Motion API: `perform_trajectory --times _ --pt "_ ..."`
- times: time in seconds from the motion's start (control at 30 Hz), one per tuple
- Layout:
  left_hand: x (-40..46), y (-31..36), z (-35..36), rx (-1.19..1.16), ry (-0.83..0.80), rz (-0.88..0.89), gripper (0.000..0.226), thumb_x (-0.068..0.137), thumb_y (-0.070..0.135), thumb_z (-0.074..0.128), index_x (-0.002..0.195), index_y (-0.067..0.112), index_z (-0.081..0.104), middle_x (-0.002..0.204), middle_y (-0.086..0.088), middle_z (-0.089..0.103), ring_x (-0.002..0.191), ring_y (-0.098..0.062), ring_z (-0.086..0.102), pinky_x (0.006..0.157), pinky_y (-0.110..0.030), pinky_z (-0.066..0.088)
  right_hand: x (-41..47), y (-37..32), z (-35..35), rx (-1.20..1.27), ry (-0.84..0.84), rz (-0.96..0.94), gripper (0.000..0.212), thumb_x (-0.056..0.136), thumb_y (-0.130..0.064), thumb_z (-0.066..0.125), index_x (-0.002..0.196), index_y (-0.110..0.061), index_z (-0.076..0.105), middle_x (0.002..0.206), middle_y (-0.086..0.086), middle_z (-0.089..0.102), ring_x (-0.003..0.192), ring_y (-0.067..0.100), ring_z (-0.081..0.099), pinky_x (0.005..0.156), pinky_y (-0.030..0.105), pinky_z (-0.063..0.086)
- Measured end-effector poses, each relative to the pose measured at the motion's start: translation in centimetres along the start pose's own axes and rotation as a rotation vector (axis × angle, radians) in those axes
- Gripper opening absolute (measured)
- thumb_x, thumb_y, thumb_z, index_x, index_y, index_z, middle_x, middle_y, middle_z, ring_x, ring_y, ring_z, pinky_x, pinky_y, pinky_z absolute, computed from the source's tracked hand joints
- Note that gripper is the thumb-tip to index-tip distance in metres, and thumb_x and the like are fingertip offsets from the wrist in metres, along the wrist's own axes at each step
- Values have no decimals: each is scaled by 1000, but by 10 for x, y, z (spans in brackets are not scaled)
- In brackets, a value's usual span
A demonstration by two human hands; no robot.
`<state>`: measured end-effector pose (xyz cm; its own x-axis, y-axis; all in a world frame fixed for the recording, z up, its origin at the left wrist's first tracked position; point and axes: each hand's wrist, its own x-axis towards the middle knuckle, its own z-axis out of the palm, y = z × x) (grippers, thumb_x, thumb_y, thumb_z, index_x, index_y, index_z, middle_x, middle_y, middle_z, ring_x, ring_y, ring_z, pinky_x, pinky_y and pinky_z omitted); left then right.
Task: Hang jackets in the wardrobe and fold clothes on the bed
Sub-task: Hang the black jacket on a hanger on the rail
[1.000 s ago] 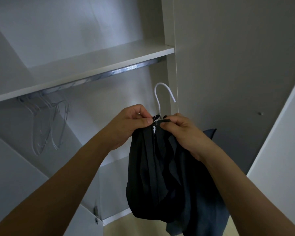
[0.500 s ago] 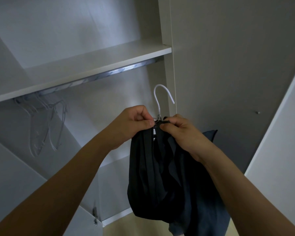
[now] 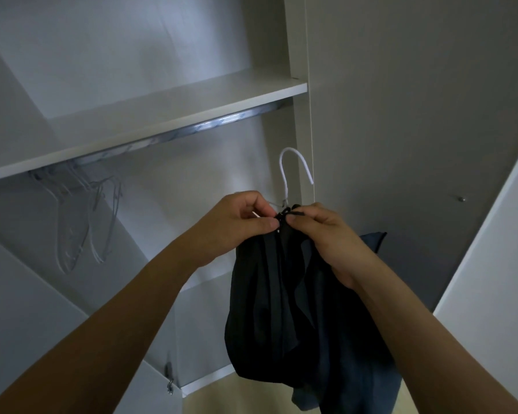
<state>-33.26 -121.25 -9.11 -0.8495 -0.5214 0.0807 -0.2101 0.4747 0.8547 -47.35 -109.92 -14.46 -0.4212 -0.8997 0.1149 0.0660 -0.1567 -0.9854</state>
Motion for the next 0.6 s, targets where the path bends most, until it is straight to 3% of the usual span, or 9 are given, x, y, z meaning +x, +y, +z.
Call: perform_trajectory --times 0.17,0.27,0.43,0.53,0.6 --pt "-1 -8 9 140 167 104 15 84 15 75 85 30 70 87 4 68 81 -12 65 77 -24 50 2 -6 0 80 22 74 32 92 -12 59 71 -28 77 111 16 64 93 18 66 87 28 51" --pt "0 -10 14 231 274 212 11 81 19 76 84 29 72 87 10 60 76 -3 56 71 -11 42 3 -7 -2 87 8 81 35 92 -10 57 69 -27 77 96 7 69 85 14 67 76 21 52" --pt "2 -9 23 262 441 268 14 79 10 74 74 19 65 76 12 53 62 -1 50 59 -8 39 8 -4 -3 71 -27 108 32 92 -15 57 70 -26 77 81 0 73 79 13 68 76 23 53" --pt "-3 -12 29 264 393 296 16 80 9 72 74 17 59 75 11 53 61 -3 50 58 -11 40 9 -5 -5 17 -122 157 18 83 -30 64 73 -21 76 82 8 72 79 19 68 76 30 52" --pt "-6 -16 28 305 336 348 20 81 8 71 74 20 56 75 13 51 61 -3 49 58 -10 38 11 -3 -8 41 -146 177 16 82 -28 67 77 -17 76 84 10 71 79 21 68 73 29 54"
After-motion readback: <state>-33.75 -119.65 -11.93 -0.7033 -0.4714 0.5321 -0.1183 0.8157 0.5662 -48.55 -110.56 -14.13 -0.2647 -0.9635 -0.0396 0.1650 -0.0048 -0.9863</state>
